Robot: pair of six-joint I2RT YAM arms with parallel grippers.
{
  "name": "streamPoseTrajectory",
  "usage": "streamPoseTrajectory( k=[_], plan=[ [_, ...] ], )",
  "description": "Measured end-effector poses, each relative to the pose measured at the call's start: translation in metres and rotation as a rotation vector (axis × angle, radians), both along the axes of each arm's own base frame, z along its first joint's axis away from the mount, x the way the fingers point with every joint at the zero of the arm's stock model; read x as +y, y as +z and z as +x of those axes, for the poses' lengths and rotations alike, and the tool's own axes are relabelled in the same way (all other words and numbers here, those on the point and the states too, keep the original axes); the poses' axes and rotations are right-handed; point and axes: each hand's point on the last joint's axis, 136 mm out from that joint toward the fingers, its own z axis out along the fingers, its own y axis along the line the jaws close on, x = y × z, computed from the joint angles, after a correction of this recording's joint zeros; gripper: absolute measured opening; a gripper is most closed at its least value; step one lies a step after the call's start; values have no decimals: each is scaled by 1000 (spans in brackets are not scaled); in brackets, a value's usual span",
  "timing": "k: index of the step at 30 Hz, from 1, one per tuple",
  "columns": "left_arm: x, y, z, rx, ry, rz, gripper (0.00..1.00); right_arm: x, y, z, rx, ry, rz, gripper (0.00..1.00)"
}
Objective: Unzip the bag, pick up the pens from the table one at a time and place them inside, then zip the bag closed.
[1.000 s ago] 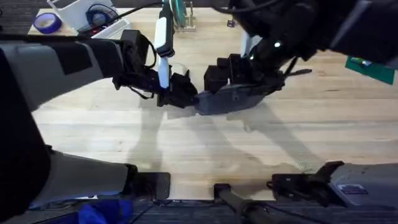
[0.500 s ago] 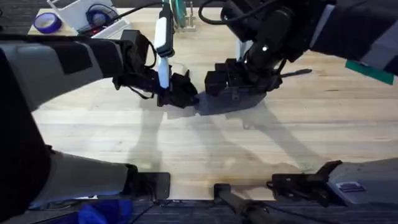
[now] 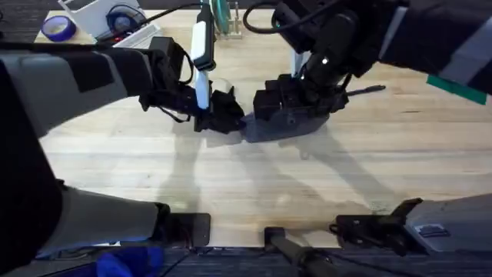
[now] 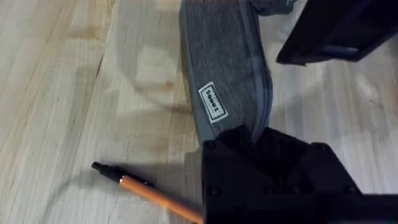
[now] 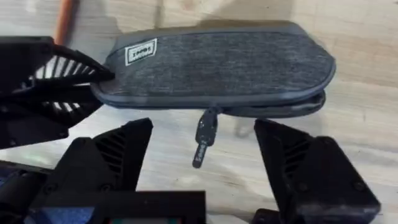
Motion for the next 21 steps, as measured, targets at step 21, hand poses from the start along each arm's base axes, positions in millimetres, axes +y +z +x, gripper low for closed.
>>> streamPoseTrajectory(
  k=[21],
  plan=[
    [0, 0, 0, -1, 0, 0, 42, 2, -4, 2, 6, -26, 1, 995]
  ],
)
